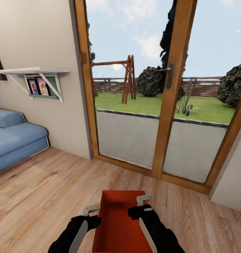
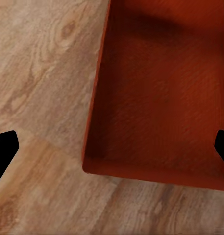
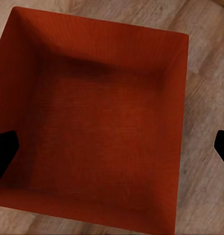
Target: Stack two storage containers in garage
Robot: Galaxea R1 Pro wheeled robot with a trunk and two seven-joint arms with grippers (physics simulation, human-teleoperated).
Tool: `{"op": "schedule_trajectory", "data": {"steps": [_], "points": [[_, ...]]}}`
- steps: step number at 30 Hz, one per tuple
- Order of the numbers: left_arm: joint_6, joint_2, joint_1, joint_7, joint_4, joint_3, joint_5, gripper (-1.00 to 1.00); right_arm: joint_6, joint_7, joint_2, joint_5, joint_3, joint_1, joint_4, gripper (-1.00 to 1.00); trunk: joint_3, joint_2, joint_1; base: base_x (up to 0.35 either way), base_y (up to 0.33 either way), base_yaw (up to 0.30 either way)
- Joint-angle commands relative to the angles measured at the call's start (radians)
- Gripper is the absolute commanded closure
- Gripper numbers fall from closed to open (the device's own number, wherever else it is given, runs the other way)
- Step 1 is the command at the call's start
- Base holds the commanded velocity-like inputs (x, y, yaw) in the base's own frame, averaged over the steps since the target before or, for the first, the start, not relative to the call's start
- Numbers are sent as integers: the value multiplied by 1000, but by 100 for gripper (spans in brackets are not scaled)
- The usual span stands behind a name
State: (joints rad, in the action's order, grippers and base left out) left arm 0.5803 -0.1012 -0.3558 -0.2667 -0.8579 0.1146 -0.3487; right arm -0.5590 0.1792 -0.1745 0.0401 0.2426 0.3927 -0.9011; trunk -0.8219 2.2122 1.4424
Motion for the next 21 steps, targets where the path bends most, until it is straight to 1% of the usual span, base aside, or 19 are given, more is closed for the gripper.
{"op": "schedule_trajectory", "data": {"steps": [1,4,8,9,12,14,19,21], "points": [[0,-3,-3,0,4,12,0,-100,0,0,0,0,0,0,-1,-100,0,0,0,0,0,4],[-2,-11,-8,0,14,27,0,-100,-1,0,0,1,-1,0,-8,-100,0,0,0,0,0,2],[-3,-17,-11,-1,15,33,-2,-100,-2,-2,1,6,-2,0,-24,-100,0,0,0,0,0,0],[-3,-18,-22,-1,21,33,-6,-100,-2,-3,16,6,-6,0,-41,-100,0,0,0,0,0,0],[-1,-18,-48,-1,39,34,-6,-100,-2,-4,36,7,-11,0,-56,-100,0,0,0,0,0,0],[1,-19,-60,-1,52,34,-5,-100,-1,-5,43,8,-12,-1,-60,-100,0,0,0,0,0,0],[2,-20,-82,-3,66,34,-2,-100,8,-14,50,8,-13,-4,-62,-100,0,0,0,0,0,0],[2,-20,-85,-3,67,34,-1,-100,10,-32,58,8,-14,-5,-61,-100,0,0,0,0,0,0]]}}
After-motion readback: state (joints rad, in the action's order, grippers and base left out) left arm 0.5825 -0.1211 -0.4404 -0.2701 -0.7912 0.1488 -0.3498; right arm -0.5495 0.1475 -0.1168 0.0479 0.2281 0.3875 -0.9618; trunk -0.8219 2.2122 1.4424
